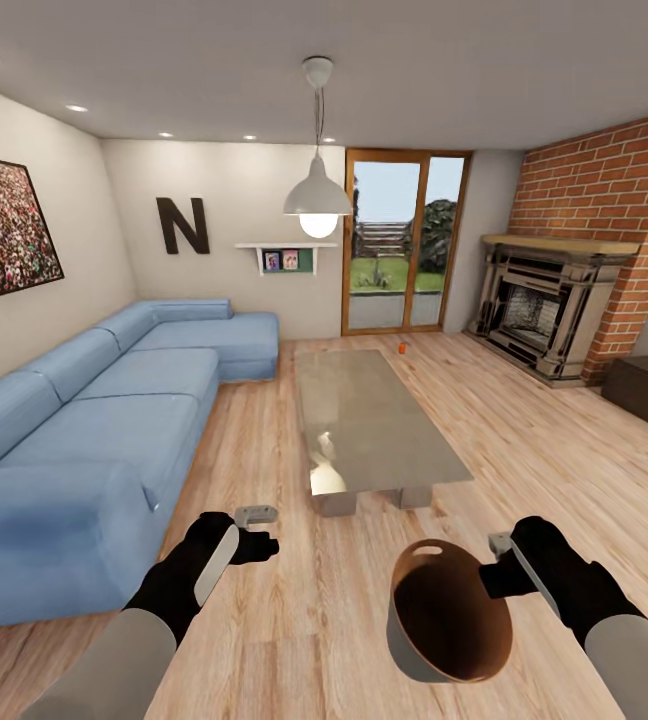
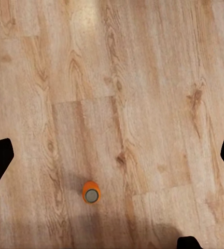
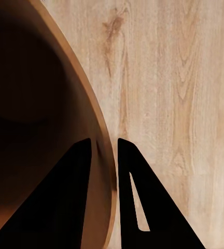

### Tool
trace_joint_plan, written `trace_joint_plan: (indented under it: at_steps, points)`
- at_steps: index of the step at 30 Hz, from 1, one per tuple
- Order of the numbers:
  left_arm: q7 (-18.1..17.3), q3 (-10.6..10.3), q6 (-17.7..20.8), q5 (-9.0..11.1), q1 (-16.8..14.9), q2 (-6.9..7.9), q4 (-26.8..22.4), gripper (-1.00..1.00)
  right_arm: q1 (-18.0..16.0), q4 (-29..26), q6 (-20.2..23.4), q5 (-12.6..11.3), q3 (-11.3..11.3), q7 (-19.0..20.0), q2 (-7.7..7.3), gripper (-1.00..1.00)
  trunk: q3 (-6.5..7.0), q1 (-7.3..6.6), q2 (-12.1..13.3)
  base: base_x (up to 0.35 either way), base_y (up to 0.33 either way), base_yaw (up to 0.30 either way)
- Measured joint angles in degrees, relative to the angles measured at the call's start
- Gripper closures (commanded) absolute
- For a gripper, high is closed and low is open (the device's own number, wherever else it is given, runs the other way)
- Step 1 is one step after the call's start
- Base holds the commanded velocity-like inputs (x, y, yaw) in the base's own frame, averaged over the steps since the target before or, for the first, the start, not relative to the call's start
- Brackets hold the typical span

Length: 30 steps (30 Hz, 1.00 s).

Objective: Put the three can of soda from the living room inside the tash can in the kitchen.

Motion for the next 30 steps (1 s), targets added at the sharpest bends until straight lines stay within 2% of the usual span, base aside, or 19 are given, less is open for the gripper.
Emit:
trace_joint_plan:
  at_steps: [4,7,8,12,15,17,20,22,25,28,30]
  points:
    - [0.0,0.0,0.01,0.0,0.0,-0.04,0.02,-1.0,-0.08,0.06,-0.02,0.04,-0.25,0.05,-0.01,1.0,0.0,0.0,0.0,0.0,0.0,0.0]
    - [0.04,0.0,0.02,0.0,-0.01,-0.11,0.15,-1.0,-0.19,0.31,0.01,-0.32,-1.74,-0.14,-0.03,1.0,0.0,0.0,0.0,0.0,0.0,0.0]
    - [0.12,0.0,0.01,0.0,-0.01,-0.17,0.24,-1.0,-0.22,0.47,0.02,-0.37,-2.92,-0.38,-0.06,1.0,0.01,0.0,0.0,0.0,0.0,0.0]
    - [0.37,0.0,0.07,-0.08,-0.02,-0.38,0.37,-1.0,-0.71,0.92,-0.07,0.76,-5.06,-0.89,-0.16,1.0,0.0,0.0,0.0,0.0,0.0,0.0]
    - [0.54,0.0,0.08,-0.25,-0.07,-0.88,0.91,-1.0,-1.3,1.67,0.04,-0.16,-5.75,-2.2,-0.21,1.0,0.0,0.0,0.0,0.0,0.0,0.0]
    - [0.6,0.06,0.07,-0.34,-0.09,-1.1,2.14,-1.0,-1.54,2.05,-0.44,-0.44,-6.36,-4.65,-0.09,1.0,0.01,0.0,0.0,0.0,0.0,0.0]
    - [0.61,0.18,-0.16,-0.17,-0.14,-1.28,6.39,-1.0,-1.7,2.45,-2.68,0.9,-7.79,-8.54,0.37,1.0,0.01,0.01,0.0,0.0,0.0,0.0]
    - [0.67,0.23,-1.59,-0.15,-0.48,-1.44,10.37,-1.0,-1.81,3.23,-4.73,0.35,-9.37,-11.62,1.14,1.0,0.0,0.01,0.01,0.0,0.0,0.0]
    - [0.75,0.25,-3.13,-0.21,-0.8,-1.6,14.35,-1.0,-2.68,3.87,-5.81,-0.32,-10.46,-13.42,1.92,1.0,0.0,0.01,0.01,0.0,0.0,0.0]
    - [0.78,0.26,-5.21,-0.28,-0.9,-1.64,17.45,-1.0,-3.2,3.51,-5.35,-0.57,-10.75,-13.87,2.62,1.0,0.0,0.0,0.0,0.0,0.0,0.0]
    - [0.79,0.28,-7.46,-0.26,-0.95,-1.7,20.63,-1.0,-3.9,2.72,-1.56,-0.07,-10.72,-14.13,3.23,1.0,-0.01,0.0,0.01,0.0,0.0,0.0]
